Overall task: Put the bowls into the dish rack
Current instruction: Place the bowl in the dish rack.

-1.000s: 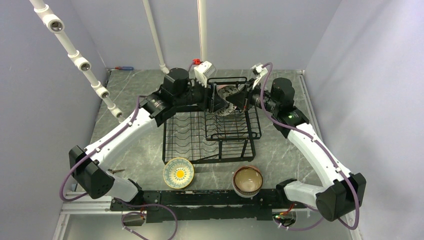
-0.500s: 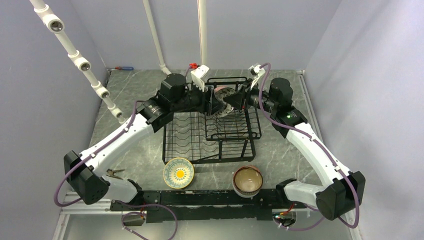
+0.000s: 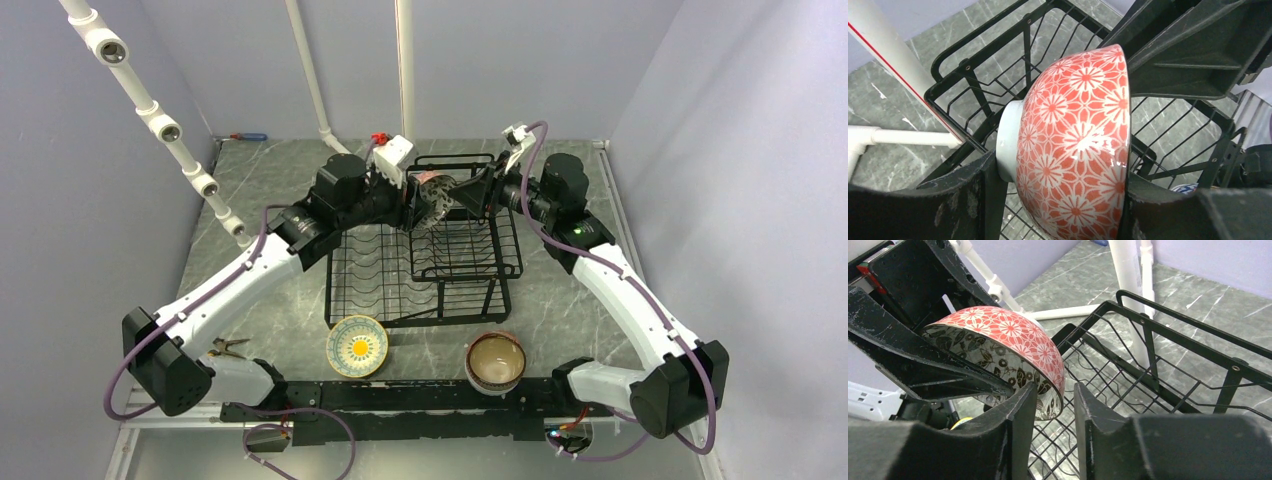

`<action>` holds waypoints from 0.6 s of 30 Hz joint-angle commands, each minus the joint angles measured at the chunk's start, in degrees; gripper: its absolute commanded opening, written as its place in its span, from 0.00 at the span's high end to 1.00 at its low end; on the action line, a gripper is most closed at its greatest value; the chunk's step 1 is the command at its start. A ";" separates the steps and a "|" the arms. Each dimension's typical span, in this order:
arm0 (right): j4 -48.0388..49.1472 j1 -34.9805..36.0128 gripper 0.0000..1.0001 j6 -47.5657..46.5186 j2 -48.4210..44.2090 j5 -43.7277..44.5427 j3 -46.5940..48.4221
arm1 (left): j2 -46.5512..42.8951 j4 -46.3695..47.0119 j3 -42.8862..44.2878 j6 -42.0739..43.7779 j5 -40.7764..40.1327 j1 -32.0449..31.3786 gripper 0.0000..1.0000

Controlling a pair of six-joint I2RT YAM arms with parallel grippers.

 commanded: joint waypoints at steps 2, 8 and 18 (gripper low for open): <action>1.17 -0.16 0.61 -1.58 -1.51 2.76 0.82 | 0.21 6.52 2.43 5.41 -0.46 -0.02 0.97; -0.27 -0.24 0.42 -2.48 -5.38 8.98 -0.34 | 2.73 9.76 4.91 15.20 0.26 -0.06 0.97; -1.77 -0.31 0.22 -2.72 -13.33 21.30 -4.57 | 9.46 11.60 11.79 25.02 2.99 -0.08 0.97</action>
